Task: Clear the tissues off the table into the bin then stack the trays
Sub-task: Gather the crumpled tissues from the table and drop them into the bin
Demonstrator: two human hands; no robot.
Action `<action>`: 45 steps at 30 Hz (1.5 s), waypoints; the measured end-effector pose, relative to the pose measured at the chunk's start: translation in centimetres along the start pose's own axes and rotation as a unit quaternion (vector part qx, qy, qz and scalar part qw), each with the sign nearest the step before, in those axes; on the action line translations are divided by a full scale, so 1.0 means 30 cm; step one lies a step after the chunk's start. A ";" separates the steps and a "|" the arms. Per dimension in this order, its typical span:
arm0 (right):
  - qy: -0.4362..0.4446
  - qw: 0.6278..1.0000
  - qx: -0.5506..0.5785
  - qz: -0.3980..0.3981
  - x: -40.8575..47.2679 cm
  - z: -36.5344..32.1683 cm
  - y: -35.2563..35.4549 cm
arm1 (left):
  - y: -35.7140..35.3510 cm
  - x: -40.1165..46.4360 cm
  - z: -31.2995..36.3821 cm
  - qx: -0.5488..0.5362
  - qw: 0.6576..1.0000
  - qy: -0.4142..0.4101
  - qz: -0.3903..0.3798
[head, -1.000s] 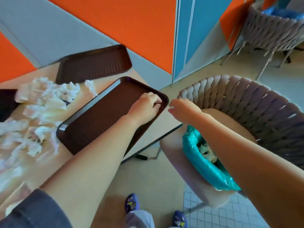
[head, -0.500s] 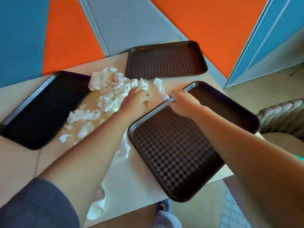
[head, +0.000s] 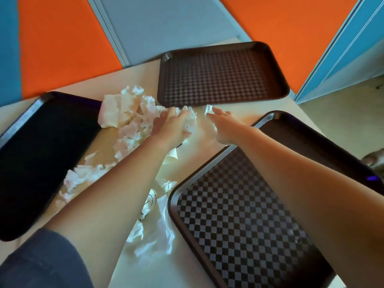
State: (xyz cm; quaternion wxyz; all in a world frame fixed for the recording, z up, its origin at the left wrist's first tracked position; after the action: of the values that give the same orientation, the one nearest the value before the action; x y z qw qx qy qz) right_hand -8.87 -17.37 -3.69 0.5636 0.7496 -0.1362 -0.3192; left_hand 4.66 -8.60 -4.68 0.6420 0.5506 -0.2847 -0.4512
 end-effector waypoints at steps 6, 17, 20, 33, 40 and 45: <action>0.009 0.999 -0.041 0.005 0.035 -0.004 -0.054 | -0.039 0.008 0.025 -0.018 0.998 -0.045 0.041; -0.020 0.993 0.055 0.101 -0.035 0.036 -0.020 | -0.030 -0.027 0.114 -0.236 0.969 -0.061 0.045; -0.022 0.990 0.055 0.132 -0.097 0.070 0.044 | 0.036 -0.070 0.198 -0.277 0.954 -0.106 0.047; -0.055 0.973 0.057 0.217 -0.565 0.355 0.141 | 0.099 -0.285 0.641 -0.157 0.961 -0.213 0.076; -0.113 0.962 0.087 0.234 -0.888 0.608 0.031 | -0.015 -0.446 1.013 -0.153 0.934 -0.315 0.077; -0.184 0.944 0.141 0.235 -1.129 0.815 -0.131 | -0.200 -0.560 1.283 -0.214 0.910 -0.352 0.037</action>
State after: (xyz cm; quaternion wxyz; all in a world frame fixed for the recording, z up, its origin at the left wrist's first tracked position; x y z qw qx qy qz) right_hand -50.63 -15.52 -0.28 0.4763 0.6963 -0.4534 -0.2878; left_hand -37.37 -10.85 0.67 0.6186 0.1947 -0.4094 -0.6418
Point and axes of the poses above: each hand's wrist, its own x-axis towards the middle knuckle, its own y-axis out of the back of the hand, z = x × y, the point moved 2 cm from there along x, towards the middle knuckle, and after that the axes turned 6 degrees about -x, right-handed, at the moved point
